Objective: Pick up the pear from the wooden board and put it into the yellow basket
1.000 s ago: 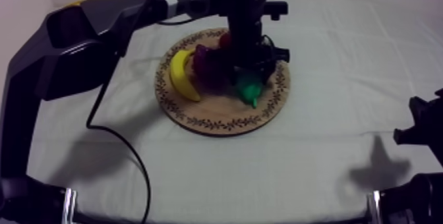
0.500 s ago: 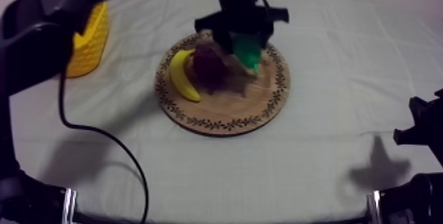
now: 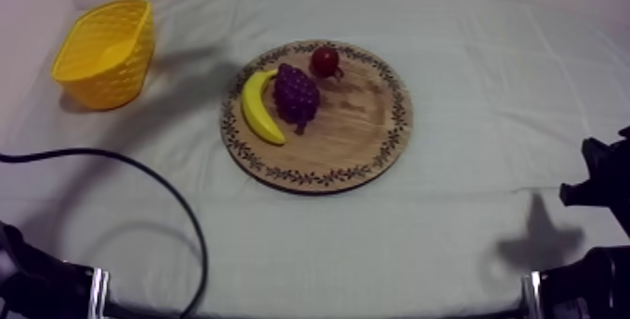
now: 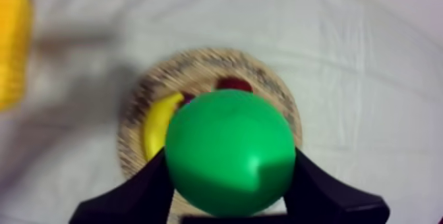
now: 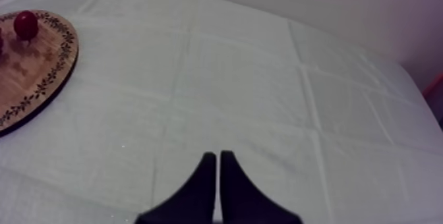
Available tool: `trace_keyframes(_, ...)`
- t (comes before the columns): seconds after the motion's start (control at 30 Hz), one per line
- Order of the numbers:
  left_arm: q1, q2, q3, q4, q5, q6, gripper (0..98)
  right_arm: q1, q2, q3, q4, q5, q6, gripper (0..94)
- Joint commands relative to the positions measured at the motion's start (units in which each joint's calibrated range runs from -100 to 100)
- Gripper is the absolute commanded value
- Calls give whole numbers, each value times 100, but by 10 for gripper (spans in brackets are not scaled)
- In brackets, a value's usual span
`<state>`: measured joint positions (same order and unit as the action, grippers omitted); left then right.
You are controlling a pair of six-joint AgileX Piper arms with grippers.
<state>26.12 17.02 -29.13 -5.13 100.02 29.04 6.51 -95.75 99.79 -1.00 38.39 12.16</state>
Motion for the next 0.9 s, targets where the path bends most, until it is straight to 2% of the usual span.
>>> trace_keyframes(0.0, -236, -435, 123, -130, -19, -55, 418, 0, -1, -1, 0, 0, 7, 3)
trace_keyframes(0.2, -806, -772, 345, -460, -18, -291, 412, 0, -1, -1, 0, 0, 7, 3)
trace_keyframes(0.43, -1473, -667, 580, -737, -26, -430, 408, 0, -1, -1, 0, 0, 7, 3)
trace_keyframes(0.73, -2022, -138, 778, -1062, -27, -386, 410, 0, -1, -1, 0, 0, 7, 3)
trace_keyframes(0.87, -2112, 105, 926, -1146, -43, -261, 468, 0, -1, -1, 0, 0, 7, 3)
